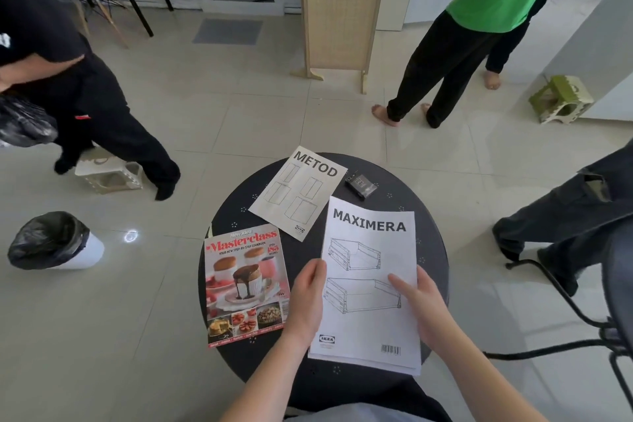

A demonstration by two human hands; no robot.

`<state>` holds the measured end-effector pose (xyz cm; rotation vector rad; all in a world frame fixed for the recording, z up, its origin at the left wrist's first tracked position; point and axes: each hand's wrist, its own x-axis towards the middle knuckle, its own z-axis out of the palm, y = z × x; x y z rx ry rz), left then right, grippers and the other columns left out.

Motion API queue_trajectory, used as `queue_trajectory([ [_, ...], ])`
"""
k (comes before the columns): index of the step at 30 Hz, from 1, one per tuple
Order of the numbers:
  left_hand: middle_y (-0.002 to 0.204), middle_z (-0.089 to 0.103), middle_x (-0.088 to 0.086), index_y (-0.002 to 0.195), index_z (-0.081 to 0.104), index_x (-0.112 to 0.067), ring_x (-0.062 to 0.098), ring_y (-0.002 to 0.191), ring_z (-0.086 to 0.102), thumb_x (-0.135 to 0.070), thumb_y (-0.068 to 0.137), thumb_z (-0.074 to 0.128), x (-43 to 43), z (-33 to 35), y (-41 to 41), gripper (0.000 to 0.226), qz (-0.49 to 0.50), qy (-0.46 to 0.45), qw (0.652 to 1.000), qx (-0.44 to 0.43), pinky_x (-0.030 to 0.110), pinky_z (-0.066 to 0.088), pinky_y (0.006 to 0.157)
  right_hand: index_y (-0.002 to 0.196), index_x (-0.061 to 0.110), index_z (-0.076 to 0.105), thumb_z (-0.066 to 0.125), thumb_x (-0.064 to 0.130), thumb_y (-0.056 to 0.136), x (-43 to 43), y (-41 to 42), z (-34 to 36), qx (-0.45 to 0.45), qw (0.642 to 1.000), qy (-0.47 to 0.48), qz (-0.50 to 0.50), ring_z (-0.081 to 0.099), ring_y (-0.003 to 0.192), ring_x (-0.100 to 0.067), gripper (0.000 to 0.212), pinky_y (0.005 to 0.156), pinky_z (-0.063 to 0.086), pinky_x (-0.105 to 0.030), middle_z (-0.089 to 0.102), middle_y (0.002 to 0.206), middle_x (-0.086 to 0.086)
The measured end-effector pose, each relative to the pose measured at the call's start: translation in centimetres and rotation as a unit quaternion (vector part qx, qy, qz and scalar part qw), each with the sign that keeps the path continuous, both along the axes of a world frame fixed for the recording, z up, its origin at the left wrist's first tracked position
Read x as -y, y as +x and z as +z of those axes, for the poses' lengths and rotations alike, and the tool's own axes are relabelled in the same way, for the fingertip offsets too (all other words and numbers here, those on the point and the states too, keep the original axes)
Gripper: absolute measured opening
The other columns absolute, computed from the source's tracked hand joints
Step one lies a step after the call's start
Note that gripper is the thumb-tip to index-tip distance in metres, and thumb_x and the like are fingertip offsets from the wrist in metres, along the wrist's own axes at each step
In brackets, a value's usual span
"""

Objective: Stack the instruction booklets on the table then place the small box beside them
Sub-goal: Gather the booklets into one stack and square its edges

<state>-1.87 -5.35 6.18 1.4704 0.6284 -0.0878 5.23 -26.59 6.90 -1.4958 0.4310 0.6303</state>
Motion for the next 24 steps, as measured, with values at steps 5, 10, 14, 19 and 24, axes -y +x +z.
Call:
queue_trajectory([
  [5, 0.104, 0.076, 0.004, 0.105, 0.07, -0.02, 0.03, 0.104, 0.07, -0.036, 0.113, 0.048, -0.8, -1.3, 1.3, 0.028, -0.006, 0.067, 0.998, -0.014, 0.053, 0.057, 0.094, 0.125, 0.021, 0.07, 0.071, 0.006, 0.097, 0.0, 1.6, -0.8, 0.007, 0.999, -0.05, 0.015, 0.082, 0.099, -0.026, 0.031, 0.083, 0.066, -0.048, 0.084, 0.113, 0.0],
  [10, 0.106, 0.08, -0.009, 0.109, 0.073, -0.022, 0.014, 0.103, 0.075, -0.033, 0.111, 0.054, -2.3, -1.9, 4.0, 0.022, -0.053, 0.094, 0.993, -0.038, 0.044, 0.061, 0.092, 0.122, 0.029, 0.068, 0.067, 0.004, 0.099, -0.4, 4.0, -1.0, 0.018, 0.998, -0.065, 0.017, 0.078, 0.103, -0.031, 0.034, 0.087, 0.065, -0.054, 0.08, 0.118, -0.002],
  [14, 0.111, 0.081, -0.004, 0.121, 0.072, -0.019, 0.017, 0.103, 0.077, -0.03, 0.112, 0.054, -4.1, -2.3, 7.0, 0.024, -0.088, 0.13, 0.985, -0.066, 0.029, 0.063, 0.082, 0.111, 0.037, 0.07, 0.066, 0.006, 0.1, -0.6, 6.2, -1.0, 0.025, 0.997, -0.07, 0.011, 0.08, 0.096, -0.029, 0.033, 0.082, 0.067, -0.051, 0.082, 0.11, 0.003],
  [19, 0.111, 0.076, -0.003, 0.126, 0.07, -0.023, 0.025, 0.091, 0.077, -0.033, 0.11, 0.056, -8.2, -4.6, 12.2, 0.023, -0.059, 0.182, 0.973, -0.128, 0.042, 0.07, 0.08, 0.114, 0.03, 0.074, 0.068, 0.005, 0.099, -0.1, 8.9, -1.9, 0.016, 0.997, -0.071, -0.002, 0.081, 0.097, -0.03, 0.03, 0.081, 0.067, -0.047, 0.084, 0.108, 0.0],
  [24, 0.134, 0.066, 0.004, 0.134, 0.065, -0.017, 0.025, 0.123, 0.065, -0.027, 0.107, 0.062, -12.1, -7.4, 16.7, 0.03, -0.049, 0.302, 0.935, -0.177, 0.04, 0.054, 0.103, 0.115, 0.025, 0.074, 0.068, 0.004, 0.1, 0.4, 11.4, -2.9, 0.004, 0.997, -0.079, 0.001, 0.08, 0.096, -0.032, 0.027, 0.087, 0.066, -0.054, 0.085, 0.106, -0.001],
])
